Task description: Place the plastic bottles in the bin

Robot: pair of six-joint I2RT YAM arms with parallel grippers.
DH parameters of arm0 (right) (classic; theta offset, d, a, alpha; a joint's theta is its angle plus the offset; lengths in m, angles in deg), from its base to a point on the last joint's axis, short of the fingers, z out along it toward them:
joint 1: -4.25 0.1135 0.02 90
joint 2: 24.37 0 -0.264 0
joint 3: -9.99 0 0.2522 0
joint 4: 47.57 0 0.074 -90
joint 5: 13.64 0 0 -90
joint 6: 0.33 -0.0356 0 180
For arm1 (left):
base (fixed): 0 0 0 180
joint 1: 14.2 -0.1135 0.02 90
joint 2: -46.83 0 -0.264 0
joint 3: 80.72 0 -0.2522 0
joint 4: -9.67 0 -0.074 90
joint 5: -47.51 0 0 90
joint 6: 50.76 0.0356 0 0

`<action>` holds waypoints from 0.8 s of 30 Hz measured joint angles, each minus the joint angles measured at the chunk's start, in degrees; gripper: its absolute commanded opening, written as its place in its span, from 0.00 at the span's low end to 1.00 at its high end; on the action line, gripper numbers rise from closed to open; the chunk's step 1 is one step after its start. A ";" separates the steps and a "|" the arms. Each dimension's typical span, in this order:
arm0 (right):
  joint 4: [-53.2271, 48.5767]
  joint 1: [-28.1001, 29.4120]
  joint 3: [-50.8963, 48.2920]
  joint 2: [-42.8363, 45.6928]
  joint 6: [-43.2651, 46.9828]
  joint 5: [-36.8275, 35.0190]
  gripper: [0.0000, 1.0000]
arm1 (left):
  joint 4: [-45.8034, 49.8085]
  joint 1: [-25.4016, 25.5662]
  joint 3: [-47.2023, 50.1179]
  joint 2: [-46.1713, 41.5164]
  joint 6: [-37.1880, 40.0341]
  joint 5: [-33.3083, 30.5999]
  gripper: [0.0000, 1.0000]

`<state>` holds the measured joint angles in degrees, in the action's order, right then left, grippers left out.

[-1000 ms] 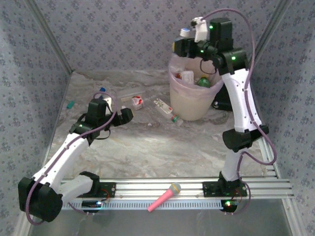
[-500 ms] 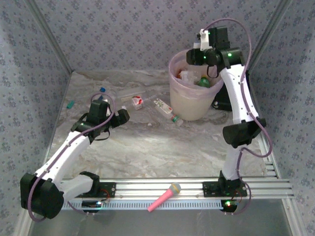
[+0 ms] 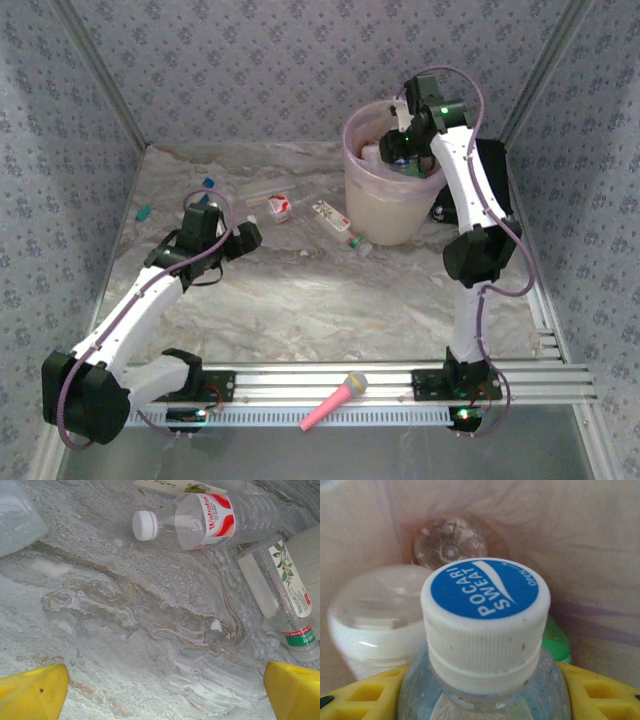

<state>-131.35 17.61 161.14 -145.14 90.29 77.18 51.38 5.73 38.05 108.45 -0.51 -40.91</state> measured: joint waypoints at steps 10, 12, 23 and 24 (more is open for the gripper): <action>-0.48 0.31 -3.61 -2.71 0.55 -0.33 0.43 | 1.22 -0.98 -0.02 0.00 -0.37 -0.20 1.00; 0.44 0.70 -5.40 -2.29 0.52 -0.46 0.46 | 1.88 -1.46 -0.09 0.13 -0.46 -0.20 1.00; 5.22 1.18 -12.00 0.76 0.31 -0.72 0.78 | 2.73 -3.19 -0.13 0.74 -0.46 -0.26 1.00; 5.38 1.18 -12.00 0.79 0.46 -0.76 0.80 | 2.86 -3.45 -0.13 0.74 -0.46 -0.39 1.00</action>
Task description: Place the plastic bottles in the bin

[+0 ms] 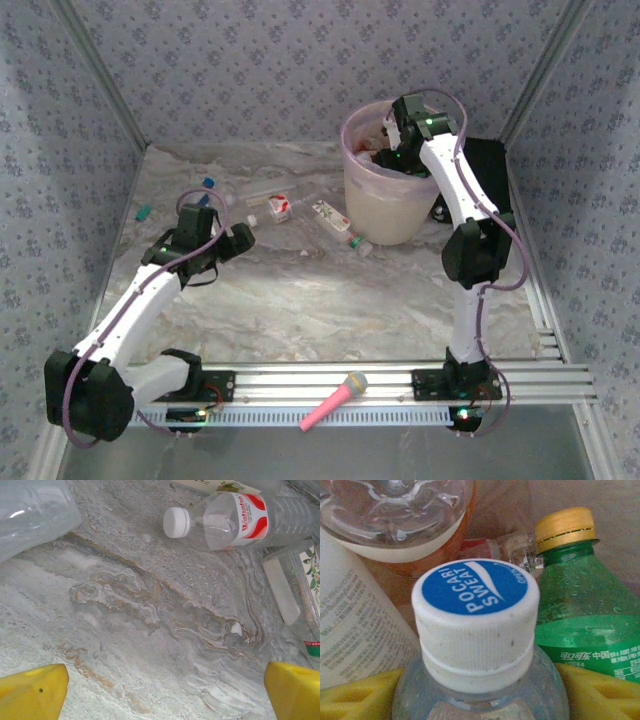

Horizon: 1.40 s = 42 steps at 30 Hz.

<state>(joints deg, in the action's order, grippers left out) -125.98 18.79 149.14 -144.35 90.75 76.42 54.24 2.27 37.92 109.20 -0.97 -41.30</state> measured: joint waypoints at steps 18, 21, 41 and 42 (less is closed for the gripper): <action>-4.57 -0.31 5.81 6.91 0.26 -0.44 0.93 | 3.96 -7.76 -5.81 9.33 13.03 -21.73 1.00; -4.52 -1.07 5.81 10.93 0.00 1.60 0.93 | 3.32 -10.34 -6.95 13.81 14.93 -23.50 1.00; 5.18 -4.57 -5.86 31.06 -2.78 7.74 0.93 | 5.31 -18.67 -19.43 39.08 31.89 -9.33 1.00; 5.31 -4.57 -6.01 31.06 -2.78 7.72 0.93 | 5.90 -18.73 -20.11 40.33 32.15 -8.48 1.00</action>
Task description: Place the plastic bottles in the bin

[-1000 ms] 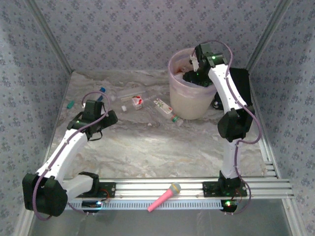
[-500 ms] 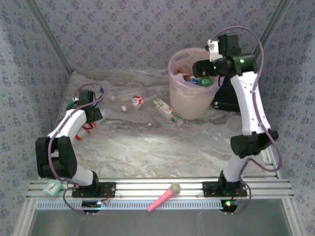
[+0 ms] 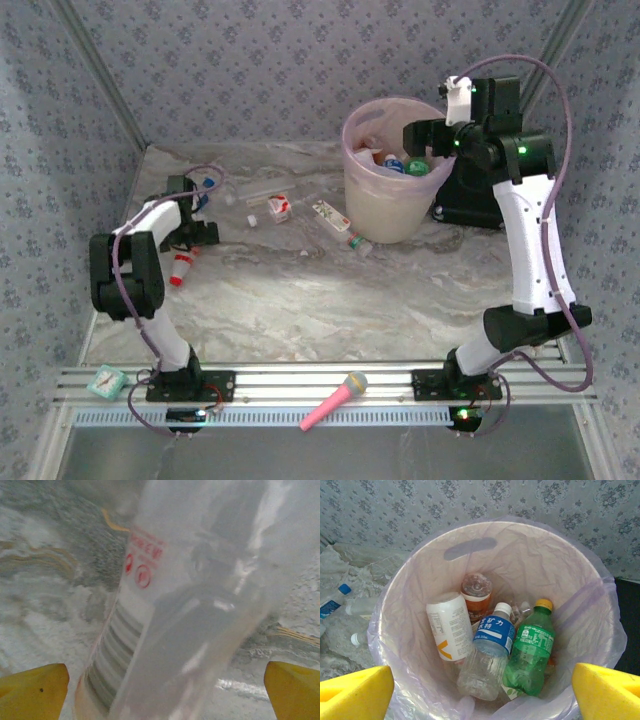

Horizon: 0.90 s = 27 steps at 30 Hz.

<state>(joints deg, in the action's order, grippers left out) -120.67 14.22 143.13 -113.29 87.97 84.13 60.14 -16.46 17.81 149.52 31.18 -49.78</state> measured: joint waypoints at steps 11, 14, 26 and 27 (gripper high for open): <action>1.05 -0.11 -0.92 0.13 -0.07 0.00 0.93 | 2.14 0.02 2.25 -0.72 -1.68 4.94 0.89; 1.33 -0.11 -1.25 0.15 -0.24 0.00 0.93 | 2.16 0.31 3.56 -1.29 -2.40 4.94 0.80; 1.33 -0.09 -1.68 0.87 -0.44 0.00 0.93 | 2.19 3.43 4.13 -1.49 -3.19 3.82 0.54; 1.33 -0.09 -1.97 1.22 -0.44 0.02 0.93 | 2.23 3.74 4.13 -1.57 -3.21 3.78 0.53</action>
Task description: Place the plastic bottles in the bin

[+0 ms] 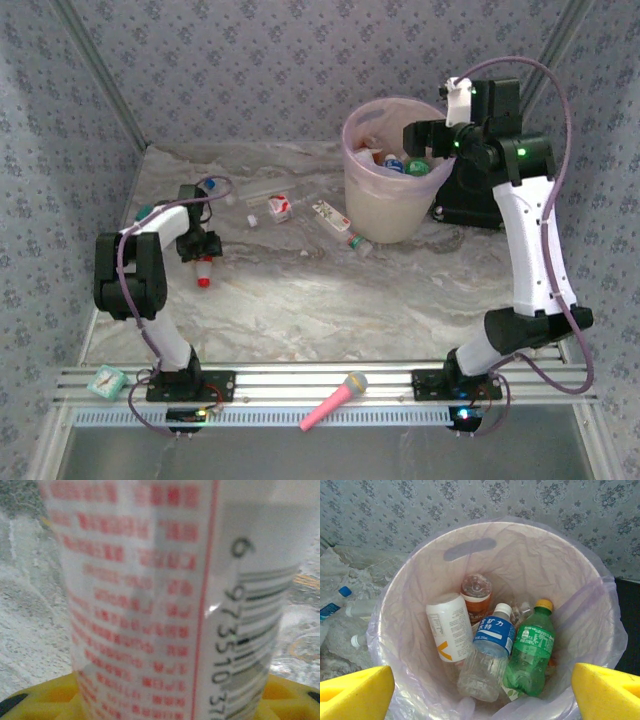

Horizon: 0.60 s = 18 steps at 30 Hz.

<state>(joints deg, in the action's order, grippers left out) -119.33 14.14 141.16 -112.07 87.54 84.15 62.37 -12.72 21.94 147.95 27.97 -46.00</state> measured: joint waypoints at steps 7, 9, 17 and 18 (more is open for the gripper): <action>1.05 0.00 -2.60 3.10 -0.59 2.38 0.93 | 0.31 2.01 0.31 -3.65 -0.87 0.28 0.47; 1.62 0.33 -3.32 4.17 -1.07 4.22 0.93 | 0.13 2.60 0.70 -6.88 -1.33 1.73 0.48; 5.86 8.92 -8.24 7.93 -1.95 18.03 0.92 | -8.85 4.74 6.78 -25.18 -5.29 21.11 0.49; 6.40 10.86 -8.37 7.78 -1.95 19.80 0.92 | -10.58 5.27 7.30 -26.97 -6.12 24.52 0.48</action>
<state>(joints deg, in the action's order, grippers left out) -112.93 25.00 132.79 -104.29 85.59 103.96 51.79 -7.45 29.24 120.98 21.85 -21.47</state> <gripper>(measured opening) 0.922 0.489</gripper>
